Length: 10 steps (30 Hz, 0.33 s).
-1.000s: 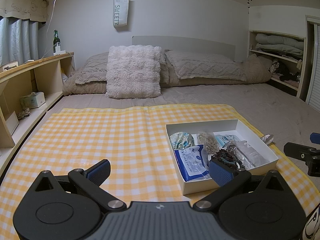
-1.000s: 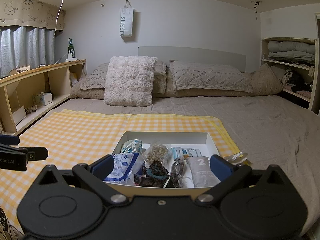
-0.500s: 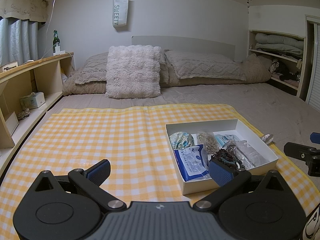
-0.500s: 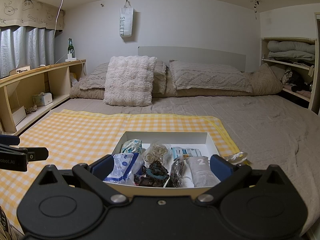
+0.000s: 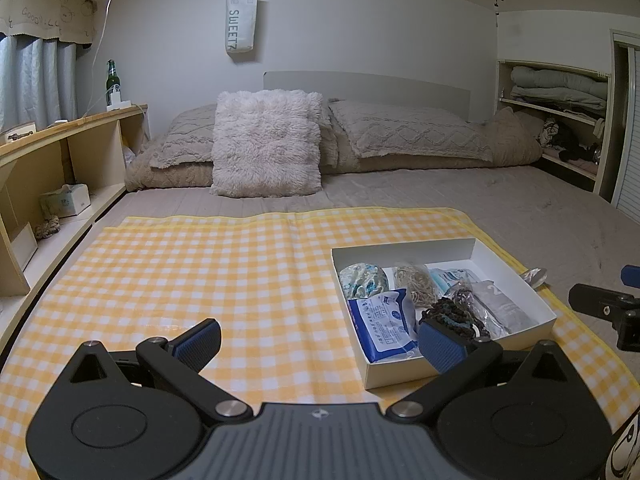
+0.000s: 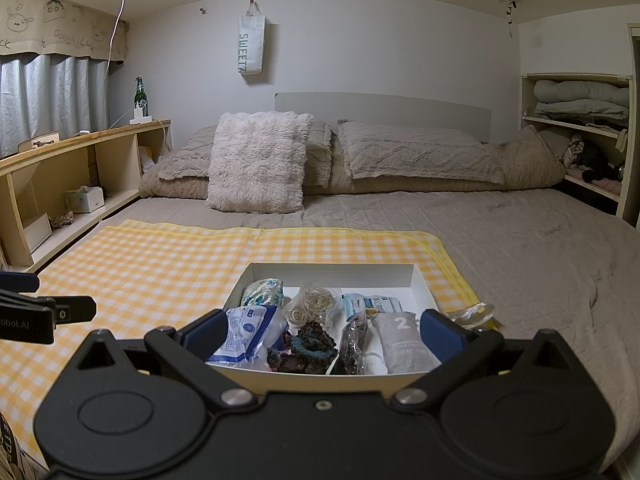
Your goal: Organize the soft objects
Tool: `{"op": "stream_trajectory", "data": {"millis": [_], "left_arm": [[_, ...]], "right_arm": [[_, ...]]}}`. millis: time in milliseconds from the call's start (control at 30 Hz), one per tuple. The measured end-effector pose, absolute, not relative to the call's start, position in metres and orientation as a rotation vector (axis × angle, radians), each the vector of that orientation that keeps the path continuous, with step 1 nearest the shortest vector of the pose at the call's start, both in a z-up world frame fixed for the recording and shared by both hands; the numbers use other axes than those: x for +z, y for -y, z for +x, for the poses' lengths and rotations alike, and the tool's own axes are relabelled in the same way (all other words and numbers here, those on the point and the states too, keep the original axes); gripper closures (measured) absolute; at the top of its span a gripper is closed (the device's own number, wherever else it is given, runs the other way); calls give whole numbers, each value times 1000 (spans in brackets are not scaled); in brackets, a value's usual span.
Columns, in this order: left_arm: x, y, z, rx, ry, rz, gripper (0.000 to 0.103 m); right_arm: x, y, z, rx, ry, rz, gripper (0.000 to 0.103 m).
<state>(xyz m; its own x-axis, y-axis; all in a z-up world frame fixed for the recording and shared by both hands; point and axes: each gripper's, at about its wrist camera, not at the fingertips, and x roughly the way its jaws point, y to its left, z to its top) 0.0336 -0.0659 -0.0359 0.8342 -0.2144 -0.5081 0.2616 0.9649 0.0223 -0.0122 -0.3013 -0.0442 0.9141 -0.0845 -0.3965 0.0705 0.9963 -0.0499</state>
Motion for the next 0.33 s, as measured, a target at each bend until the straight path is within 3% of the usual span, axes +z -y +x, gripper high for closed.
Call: {"op": "stream_trajectory", "data": {"millis": [333], "left_arm": [[-36, 66, 33, -252, -525, 94, 0]], "right_arm": [[-44, 302, -12, -79, -410, -35, 0]]}}
